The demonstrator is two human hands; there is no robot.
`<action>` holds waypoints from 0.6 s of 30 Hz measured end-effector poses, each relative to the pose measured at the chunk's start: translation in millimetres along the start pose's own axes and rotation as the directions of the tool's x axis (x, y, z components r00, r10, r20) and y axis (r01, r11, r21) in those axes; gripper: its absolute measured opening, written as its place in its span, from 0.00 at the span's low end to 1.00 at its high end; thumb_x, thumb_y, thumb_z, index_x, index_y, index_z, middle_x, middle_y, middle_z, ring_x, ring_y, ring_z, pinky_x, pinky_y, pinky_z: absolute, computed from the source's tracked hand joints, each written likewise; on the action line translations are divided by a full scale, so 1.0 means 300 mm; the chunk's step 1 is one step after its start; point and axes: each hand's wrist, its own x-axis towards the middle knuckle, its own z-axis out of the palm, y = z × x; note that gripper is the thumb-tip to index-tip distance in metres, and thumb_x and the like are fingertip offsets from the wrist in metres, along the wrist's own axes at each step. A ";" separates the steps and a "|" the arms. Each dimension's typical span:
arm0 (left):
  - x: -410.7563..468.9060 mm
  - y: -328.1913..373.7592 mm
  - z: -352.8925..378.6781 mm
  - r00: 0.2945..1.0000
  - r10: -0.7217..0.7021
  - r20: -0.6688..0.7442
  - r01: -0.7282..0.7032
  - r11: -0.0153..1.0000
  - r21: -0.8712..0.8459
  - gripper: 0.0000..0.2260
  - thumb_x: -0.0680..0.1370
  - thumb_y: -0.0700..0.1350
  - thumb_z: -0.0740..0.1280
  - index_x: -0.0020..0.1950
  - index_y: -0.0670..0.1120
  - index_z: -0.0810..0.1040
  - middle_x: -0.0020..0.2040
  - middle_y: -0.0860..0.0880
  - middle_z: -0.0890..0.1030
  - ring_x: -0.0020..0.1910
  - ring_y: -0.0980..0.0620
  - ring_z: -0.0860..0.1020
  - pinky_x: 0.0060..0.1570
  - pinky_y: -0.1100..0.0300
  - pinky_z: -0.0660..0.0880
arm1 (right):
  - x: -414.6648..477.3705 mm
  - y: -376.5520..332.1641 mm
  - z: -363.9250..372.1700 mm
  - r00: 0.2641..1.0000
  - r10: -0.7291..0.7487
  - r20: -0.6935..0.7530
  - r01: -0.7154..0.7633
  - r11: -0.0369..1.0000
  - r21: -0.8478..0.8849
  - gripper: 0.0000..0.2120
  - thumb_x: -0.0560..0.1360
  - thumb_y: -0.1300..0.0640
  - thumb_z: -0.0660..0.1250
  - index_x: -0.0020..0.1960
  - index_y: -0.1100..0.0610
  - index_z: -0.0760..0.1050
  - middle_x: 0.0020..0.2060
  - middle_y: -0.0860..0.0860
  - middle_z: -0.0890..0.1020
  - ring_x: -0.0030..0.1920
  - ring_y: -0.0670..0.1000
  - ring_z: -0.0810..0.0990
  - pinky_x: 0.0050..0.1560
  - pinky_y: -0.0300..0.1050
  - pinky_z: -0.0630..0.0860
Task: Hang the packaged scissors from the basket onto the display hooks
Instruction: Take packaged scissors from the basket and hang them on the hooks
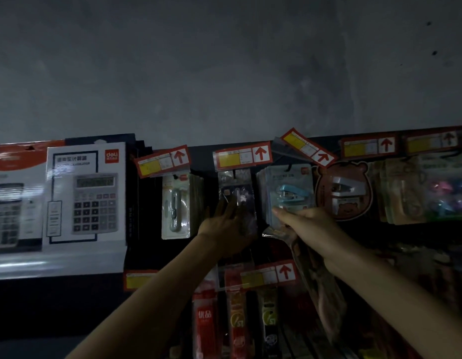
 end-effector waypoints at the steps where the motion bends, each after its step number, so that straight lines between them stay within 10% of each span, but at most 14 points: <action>1: 0.004 -0.003 0.008 1.000 -0.004 0.009 0.004 1.000 -0.007 0.41 0.78 0.72 0.53 0.82 0.56 0.37 0.81 0.50 0.32 0.81 0.42 0.34 0.78 0.34 0.47 | -0.001 0.003 -0.002 1.000 0.003 -0.001 -0.003 1.000 -0.003 0.18 0.77 0.43 0.72 0.43 0.59 0.86 0.41 0.55 0.88 0.45 0.53 0.86 0.49 0.47 0.81; 12: -0.012 -0.005 0.004 0.995 0.002 -0.103 -0.008 0.998 -0.055 0.38 0.79 0.71 0.53 0.83 0.57 0.43 0.83 0.51 0.39 0.82 0.43 0.40 0.77 0.35 0.56 | -0.001 0.011 -0.032 0.999 0.036 -0.040 -0.035 0.999 0.034 0.17 0.78 0.42 0.69 0.49 0.56 0.86 0.44 0.51 0.88 0.46 0.49 0.86 0.43 0.42 0.78; 18: -0.094 0.007 -0.005 0.976 0.051 -0.214 -0.057 0.998 -0.022 0.33 0.79 0.68 0.58 0.80 0.56 0.55 0.79 0.50 0.59 0.78 0.45 0.59 0.66 0.42 0.70 | 0.022 0.014 0.010 0.995 0.093 -0.016 -0.092 0.992 0.083 0.26 0.74 0.33 0.69 0.59 0.52 0.82 0.56 0.50 0.85 0.57 0.53 0.83 0.66 0.57 0.76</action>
